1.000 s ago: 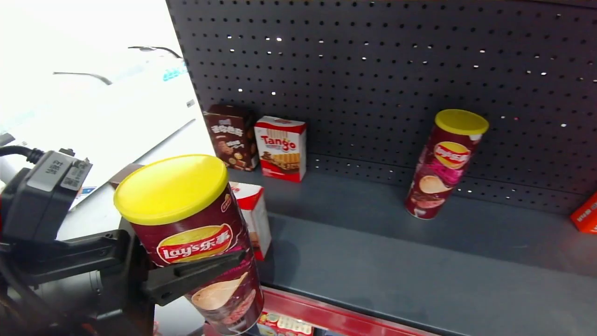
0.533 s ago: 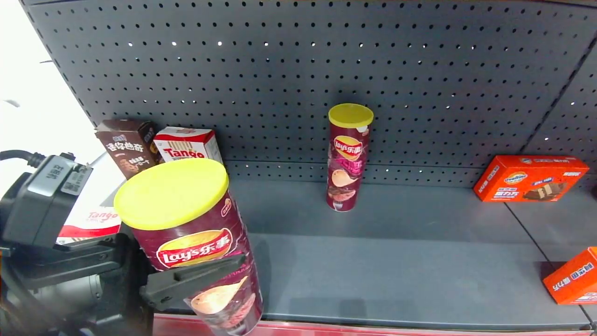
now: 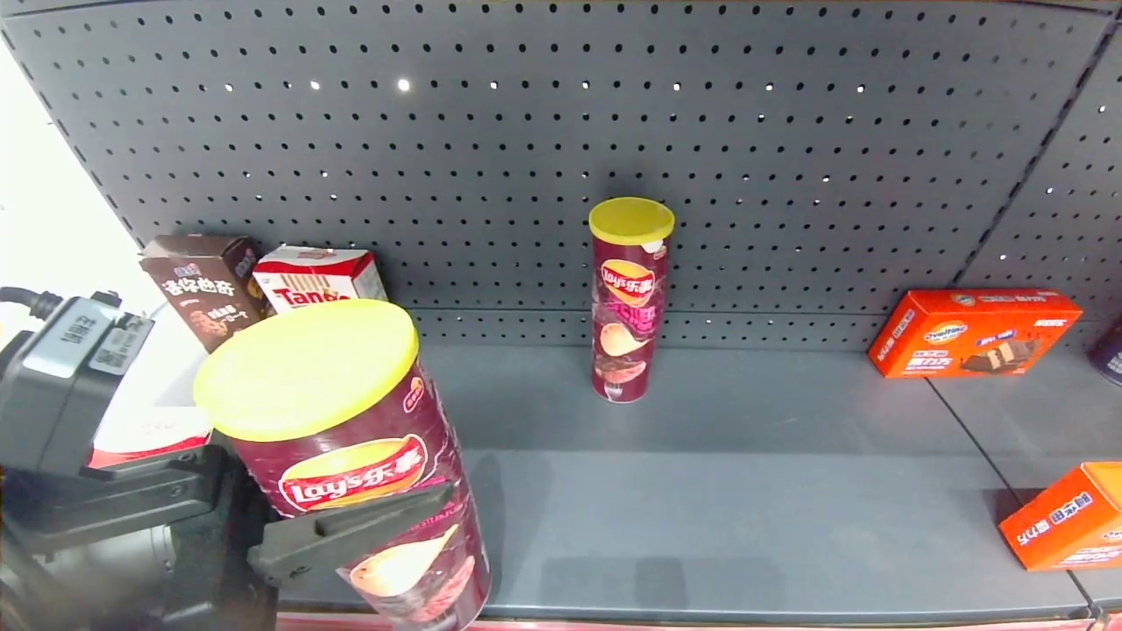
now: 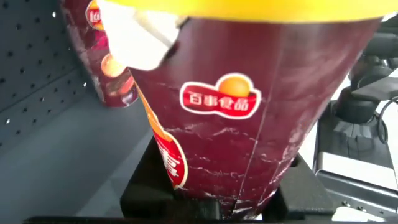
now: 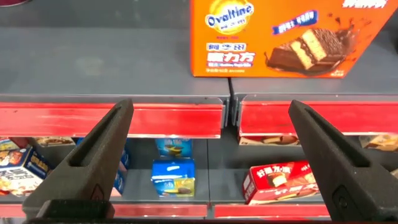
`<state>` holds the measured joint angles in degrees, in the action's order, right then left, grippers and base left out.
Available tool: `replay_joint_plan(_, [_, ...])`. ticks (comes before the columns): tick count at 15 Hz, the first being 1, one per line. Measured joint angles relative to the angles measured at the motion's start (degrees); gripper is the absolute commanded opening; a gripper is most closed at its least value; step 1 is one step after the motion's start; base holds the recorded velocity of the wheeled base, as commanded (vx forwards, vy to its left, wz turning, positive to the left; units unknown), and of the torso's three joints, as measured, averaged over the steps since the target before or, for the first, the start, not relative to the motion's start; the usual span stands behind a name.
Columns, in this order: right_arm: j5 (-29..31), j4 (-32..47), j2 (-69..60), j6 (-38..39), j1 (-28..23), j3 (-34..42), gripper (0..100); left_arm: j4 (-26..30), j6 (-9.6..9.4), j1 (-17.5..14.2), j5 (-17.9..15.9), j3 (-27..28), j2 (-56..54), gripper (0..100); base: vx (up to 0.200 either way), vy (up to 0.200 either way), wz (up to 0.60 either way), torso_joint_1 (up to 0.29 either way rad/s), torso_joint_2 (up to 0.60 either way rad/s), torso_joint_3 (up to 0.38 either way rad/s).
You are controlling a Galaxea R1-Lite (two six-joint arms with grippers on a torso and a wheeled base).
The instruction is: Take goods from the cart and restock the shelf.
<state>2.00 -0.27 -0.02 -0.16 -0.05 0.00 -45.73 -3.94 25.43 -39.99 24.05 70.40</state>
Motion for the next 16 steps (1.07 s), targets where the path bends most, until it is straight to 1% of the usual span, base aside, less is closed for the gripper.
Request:
replay_joint_plan(2, [-0.2, 0.13, 0.0, -0.09, 0.05, 0.0, 100, -0.11, 0.61, -0.02, -0.06, -0.02, -0.15, 0, 0.0, 0.0, 0.0, 0.0, 0.0, 0.0])
replay_joint_plan(4, [-0.41, 0.11, 0.0, -0.24, 0.05, 0.0, 100, -0.23, 0.66, -0.07, -0.16, 0.04, -0.28, 0, 0.0, 0.0, 0.0, 0.0, 0.0, 0.0])
replay_joint_plan(6, [-0.44, 0.09, 0.0, -0.33, 0.05, 0.0, 100, -2.33, 1.01, -0.11, -0.33, 0.26, -0.32, 0, 0.0, 0.0, 0.0, 0.0, 0.0, 0.0])
replay_joint_plan(8, [-0.63, 0.2, 0.05, -0.27, 0.1, -0.02, 100, -4.17, 1.94, -0.11, -0.66, -0.07, -0.37, 0, 0.0, 0.0, 0.0, 0.0, 0.0, 0.0])
replay_joint_plan(9, [-1.73, 0.16, 0.43, 0.05, 0.46, -0.44, 100, -5.18, 2.28, -0.11, -0.61, -0.63, -0.39, 0, 0.0, 0.0, 0.0, 0.0, 0.0, 0.0])
replay_joint_plan(11, [-3.19, -1.28, 3.99, 1.49, 2.0, -4.96, 100, -5.51, 3.67, -0.22, -0.33, -0.77, -0.41, 0, 0.0, 0.0, 0.0, 0.0, 0.0, 0.0])
replay_joint_plan(12, [-4.1, -2.13, 8.03, 1.6, 3.35, -7.96, 100, -5.6, 4.07, -0.24, -0.16, -0.93, -0.45, 0, 0.0, 0.0, 0.0, 0.0, 0.0, 0.0])
replay_joint_plan(14, [-5.83, -3.45, 16.66, -1.62, 6.61, -12.29, 100, -5.58, 5.16, -0.4, -0.09, -0.88, -0.48, 0, 0.0, 0.0, 0.0, 0.0, 0.0, 0.0])
replay_joint_plan(16, [-7.12, -4.4, 24.16, -4.24, 9.3, -16.03, 100, -5.73, 5.24, -0.57, -0.09, -0.93, -0.45, 0, 0.0, 0.0, 0.0, 0.0, 0.0, 0.0])
